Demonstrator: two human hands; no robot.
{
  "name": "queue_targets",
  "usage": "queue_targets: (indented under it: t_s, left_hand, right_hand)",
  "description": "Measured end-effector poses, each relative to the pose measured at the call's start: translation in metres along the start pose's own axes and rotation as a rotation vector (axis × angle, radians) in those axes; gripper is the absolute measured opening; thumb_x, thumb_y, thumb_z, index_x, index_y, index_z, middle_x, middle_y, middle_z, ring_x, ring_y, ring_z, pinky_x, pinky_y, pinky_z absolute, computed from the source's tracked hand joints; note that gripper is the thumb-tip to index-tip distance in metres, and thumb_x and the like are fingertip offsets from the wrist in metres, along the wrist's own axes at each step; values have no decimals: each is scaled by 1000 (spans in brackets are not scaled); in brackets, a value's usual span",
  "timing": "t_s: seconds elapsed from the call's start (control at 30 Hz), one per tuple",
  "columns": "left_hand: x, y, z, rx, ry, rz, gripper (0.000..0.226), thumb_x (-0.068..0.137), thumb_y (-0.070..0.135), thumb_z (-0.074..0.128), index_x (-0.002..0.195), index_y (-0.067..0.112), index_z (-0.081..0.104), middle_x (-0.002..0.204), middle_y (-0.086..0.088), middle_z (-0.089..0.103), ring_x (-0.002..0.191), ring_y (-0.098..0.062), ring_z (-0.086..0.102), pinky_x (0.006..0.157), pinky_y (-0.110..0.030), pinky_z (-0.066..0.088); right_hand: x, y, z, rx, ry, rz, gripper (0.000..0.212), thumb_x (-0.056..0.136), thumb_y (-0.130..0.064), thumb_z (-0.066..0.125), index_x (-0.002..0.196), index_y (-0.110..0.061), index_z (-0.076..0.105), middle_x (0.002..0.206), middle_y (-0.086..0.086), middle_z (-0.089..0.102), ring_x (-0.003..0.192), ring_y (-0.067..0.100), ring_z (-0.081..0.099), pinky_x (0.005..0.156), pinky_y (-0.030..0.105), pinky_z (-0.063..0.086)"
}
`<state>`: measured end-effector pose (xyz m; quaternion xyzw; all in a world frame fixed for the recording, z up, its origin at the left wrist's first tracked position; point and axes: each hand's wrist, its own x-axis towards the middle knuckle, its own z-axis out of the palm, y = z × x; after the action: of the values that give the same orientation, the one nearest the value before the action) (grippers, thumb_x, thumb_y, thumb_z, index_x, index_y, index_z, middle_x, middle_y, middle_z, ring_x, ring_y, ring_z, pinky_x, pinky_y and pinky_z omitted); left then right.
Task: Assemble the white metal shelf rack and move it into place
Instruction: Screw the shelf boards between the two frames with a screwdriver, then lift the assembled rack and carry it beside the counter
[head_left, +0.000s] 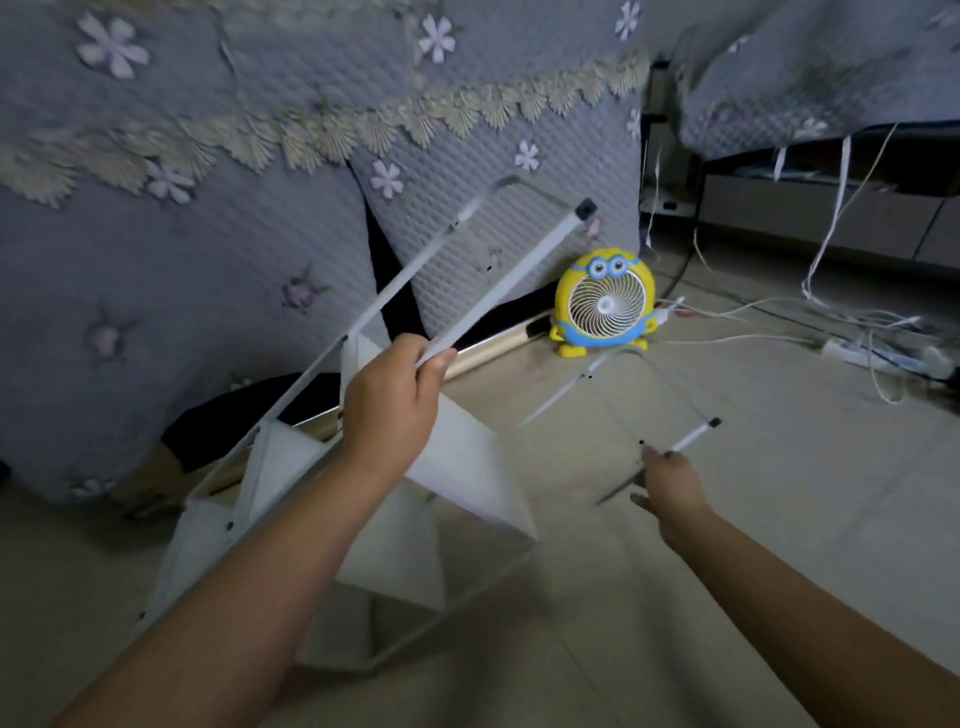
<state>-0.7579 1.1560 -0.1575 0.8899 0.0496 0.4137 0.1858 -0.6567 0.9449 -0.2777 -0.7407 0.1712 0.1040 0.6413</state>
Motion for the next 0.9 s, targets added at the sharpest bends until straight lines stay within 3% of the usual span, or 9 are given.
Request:
queue_targets:
  t_s: [0.07, 0.2, 0.37, 0.5, 0.6, 0.73, 0.9]
  left_hand:
    - [9, -3, -18, -22, 79, -62, 38, 85, 35, 42, 75, 0, 54, 55, 4, 40, 58, -20, 41, 52, -29, 21]
    - [19, -21, -47, -116, 222, -201, 33, 87, 35, 39, 72, 6, 45, 56, 5, 36, 59, -21, 37, 56, -29, 23]
    - [4, -36, -47, -238, 342, -386, 38, 86, 44, 34, 63, 14, 31, 55, 7, 32, 52, -14, 31, 54, -28, 21]
    - [-16, -34, -25, -328, 356, -435, 47, 79, 53, 25, 70, 8, 37, 56, 8, 37, 52, -7, 35, 54, -29, 25]
    - [-29, -37, -14, -342, 338, -478, 39, 82, 51, 26, 66, 17, 34, 57, 7, 36, 52, -5, 35, 52, -29, 23]
    - [-33, -44, -21, -330, 317, -518, 30, 88, 34, 27, 78, 7, 36, 59, 6, 37, 52, -7, 35, 49, -25, 26]
    - [-36, -42, -36, -328, 280, -530, 28, 90, 33, 30, 87, 5, 35, 60, 6, 38, 50, -7, 36, 47, -21, 28]
  right_hand:
    - [-2, -30, 9, 8, 90, -121, 24, 94, -17, 41, 97, 4, 53, 101, 29, 58, 88, 35, 54, 88, 49, 45]
    - [-16, -86, 18, 16, 225, -401, 12, 93, -13, 38, 91, -5, 47, 101, 28, 60, 95, 38, 56, 82, 43, 42]
    - [-48, -141, 16, -19, 252, -726, 8, 96, -7, 32, 92, -8, 40, 88, 12, 43, 80, 20, 38, 64, 24, 22]
    - [-46, -151, 8, -25, 262, -785, 10, 96, -8, 30, 99, -10, 40, 91, 9, 43, 83, 19, 41, 71, 32, 31]
    - [-41, -146, 1, -84, 252, -837, 11, 97, -11, 30, 102, -10, 40, 92, 8, 45, 83, 20, 44, 72, 36, 36]
    - [-46, -143, 7, -153, 199, -911, 8, 96, -8, 34, 101, -9, 40, 91, 8, 44, 81, 19, 42, 68, 28, 31]
    - [-59, -139, 22, -93, 168, -903, 4, 97, -7, 30, 98, -9, 33, 83, 10, 43, 75, 22, 41, 61, 24, 26]
